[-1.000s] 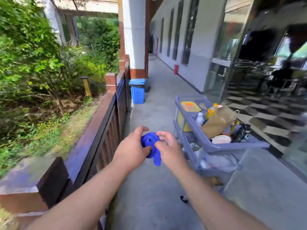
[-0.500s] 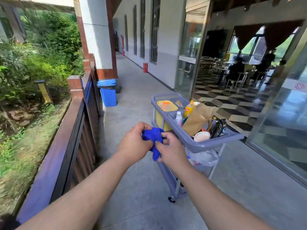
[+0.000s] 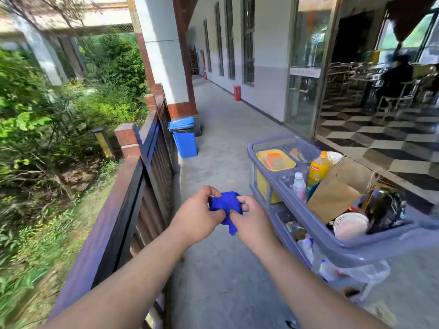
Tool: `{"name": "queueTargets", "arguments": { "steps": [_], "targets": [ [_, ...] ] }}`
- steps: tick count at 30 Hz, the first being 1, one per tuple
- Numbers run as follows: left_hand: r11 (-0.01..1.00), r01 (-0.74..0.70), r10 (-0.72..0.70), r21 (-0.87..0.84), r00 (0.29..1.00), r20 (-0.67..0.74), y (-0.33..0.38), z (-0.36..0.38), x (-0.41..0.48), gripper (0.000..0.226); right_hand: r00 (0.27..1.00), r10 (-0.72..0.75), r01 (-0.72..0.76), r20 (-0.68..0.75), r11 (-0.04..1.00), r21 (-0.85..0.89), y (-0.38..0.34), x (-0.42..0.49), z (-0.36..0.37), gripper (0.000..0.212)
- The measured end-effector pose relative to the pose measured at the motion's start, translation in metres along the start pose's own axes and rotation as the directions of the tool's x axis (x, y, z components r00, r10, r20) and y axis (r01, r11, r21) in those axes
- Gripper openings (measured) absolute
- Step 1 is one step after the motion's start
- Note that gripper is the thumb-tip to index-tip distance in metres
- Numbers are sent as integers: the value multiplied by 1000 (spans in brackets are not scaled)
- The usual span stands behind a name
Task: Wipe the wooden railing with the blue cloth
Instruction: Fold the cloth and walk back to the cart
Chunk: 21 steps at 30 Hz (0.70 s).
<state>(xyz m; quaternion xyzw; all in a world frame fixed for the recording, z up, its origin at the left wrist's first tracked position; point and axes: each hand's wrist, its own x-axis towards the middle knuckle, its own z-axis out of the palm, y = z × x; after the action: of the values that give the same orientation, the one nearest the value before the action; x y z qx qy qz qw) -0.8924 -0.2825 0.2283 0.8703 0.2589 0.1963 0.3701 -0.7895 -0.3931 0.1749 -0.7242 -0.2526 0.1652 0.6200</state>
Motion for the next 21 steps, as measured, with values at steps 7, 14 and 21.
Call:
{"name": "queueTargets", "arguments": {
  "steps": [7, 14, 21],
  "targets": [
    [1000, 15, -15, 3, 999, 41, -17, 21, 99, 32, 1000, 18, -18, -12, 1000, -15, 17, 95, 0, 27],
    [998, -11, 18, -56, 993, 119, -44, 40, 198, 32, 996, 8, -16, -92, 996, -84, 31, 179, 4, 28],
    [985, -125, 147, -123, 970, 191, -63, 43, 305, 32, 976, -23, -9, -218, 989, -145, 21, 264, 19, 34]
  ]
}}
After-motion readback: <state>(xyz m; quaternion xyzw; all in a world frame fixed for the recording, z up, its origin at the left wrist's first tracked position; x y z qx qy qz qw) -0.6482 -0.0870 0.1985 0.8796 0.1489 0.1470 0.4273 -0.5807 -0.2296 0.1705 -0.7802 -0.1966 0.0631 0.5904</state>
